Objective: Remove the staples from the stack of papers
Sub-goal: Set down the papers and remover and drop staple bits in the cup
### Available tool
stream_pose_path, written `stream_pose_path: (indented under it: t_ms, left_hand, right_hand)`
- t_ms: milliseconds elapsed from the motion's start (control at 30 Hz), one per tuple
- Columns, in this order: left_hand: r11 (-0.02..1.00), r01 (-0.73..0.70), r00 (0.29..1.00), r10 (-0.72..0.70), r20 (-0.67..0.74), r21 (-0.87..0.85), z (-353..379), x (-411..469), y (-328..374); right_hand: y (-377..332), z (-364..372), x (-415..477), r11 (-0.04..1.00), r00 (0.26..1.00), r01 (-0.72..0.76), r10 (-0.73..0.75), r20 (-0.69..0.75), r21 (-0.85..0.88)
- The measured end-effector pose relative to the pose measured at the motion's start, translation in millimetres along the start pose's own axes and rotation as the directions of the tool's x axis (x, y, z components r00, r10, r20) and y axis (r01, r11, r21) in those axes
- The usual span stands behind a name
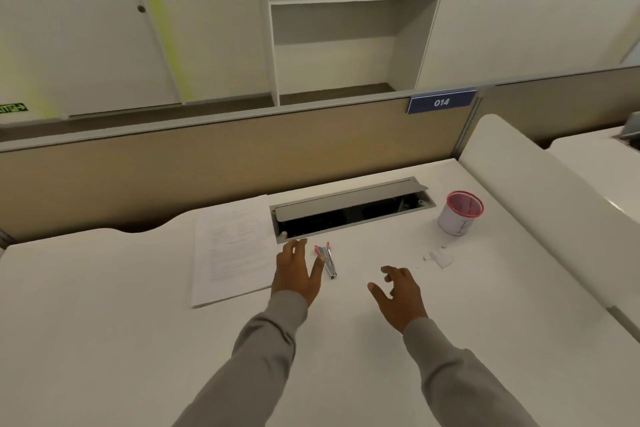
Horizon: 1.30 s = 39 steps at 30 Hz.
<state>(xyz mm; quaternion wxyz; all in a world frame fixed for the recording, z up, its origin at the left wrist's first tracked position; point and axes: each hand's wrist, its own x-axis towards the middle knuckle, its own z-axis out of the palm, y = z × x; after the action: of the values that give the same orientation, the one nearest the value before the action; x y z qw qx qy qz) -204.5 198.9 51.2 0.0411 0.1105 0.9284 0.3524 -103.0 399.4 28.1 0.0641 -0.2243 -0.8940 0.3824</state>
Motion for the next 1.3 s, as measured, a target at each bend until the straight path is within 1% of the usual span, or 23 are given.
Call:
stream_pose_path:
  t_ms: [67,133,200,300,367,500,600,667,767,833,967,1133,1300]
  left_hand:
    - [0.999,-0.038,0.999,0.038,0.028,0.005,18,3,15]
    - [0.997,-0.078,0.994,0.076,0.078,0.027,37,4,27]
    - [0.988,-0.127,0.982,0.113,0.150,0.086,60,6,39]
    - [0.959,-0.223,0.960,0.185,0.210,0.177,88,10,51]
    - [0.938,-0.255,0.946,0.191,0.263,0.234,107,11,58]
    - [0.920,-0.269,0.926,0.165,0.340,0.286,139,8,63]
    - [0.913,-0.255,0.917,0.124,0.379,0.318,161,6,61]
    - [0.910,-0.238,0.917,0.096,0.388,0.339,173,6,60]
    - [0.888,-0.234,0.927,0.081,0.365,0.397,185,7,58]
    - [0.876,-0.239,0.938,0.096,0.334,0.418,189,10,57]
    - [0.863,-0.252,0.950,0.136,0.279,0.437,196,19,56]
    - [0.864,-0.244,0.958,0.145,0.247,0.440,201,22,55]
    - [0.863,-0.239,0.963,0.151,0.225,0.446,205,23,51]
  right_hand:
    - [16,-12,-3,0.998,0.999,-0.033,0.033,0.008,-0.053]
    - [31,-23,-6,0.987,0.998,-0.061,0.061,-0.004,-0.147]
    - [47,-34,-10,0.963,0.996,-0.085,0.081,-0.026,-0.257]
    - [65,-42,-14,0.917,0.996,-0.089,0.083,-0.033,-0.388]
    - [78,-44,-18,0.891,0.996,-0.088,0.092,-0.014,-0.445]
    - [100,-42,-26,0.837,0.993,-0.084,0.118,0.028,-0.541]
    - [115,-41,-29,0.823,0.980,-0.132,0.193,0.054,-0.552]
    - [120,-40,-28,0.812,0.971,-0.187,0.240,0.023,-0.553]
    - [122,-39,-23,0.778,0.952,-0.256,0.306,-0.010,-0.573]
    - [121,-36,-18,0.771,0.943,-0.283,0.331,-0.020,-0.571]
    - [116,-26,3,0.783,0.939,-0.322,0.337,-0.071,-0.532]
    - [106,-18,41,0.798,0.927,-0.369,0.356,-0.121,-0.476]
    - [105,-14,68,0.815,0.948,-0.314,0.299,-0.112,-0.487]
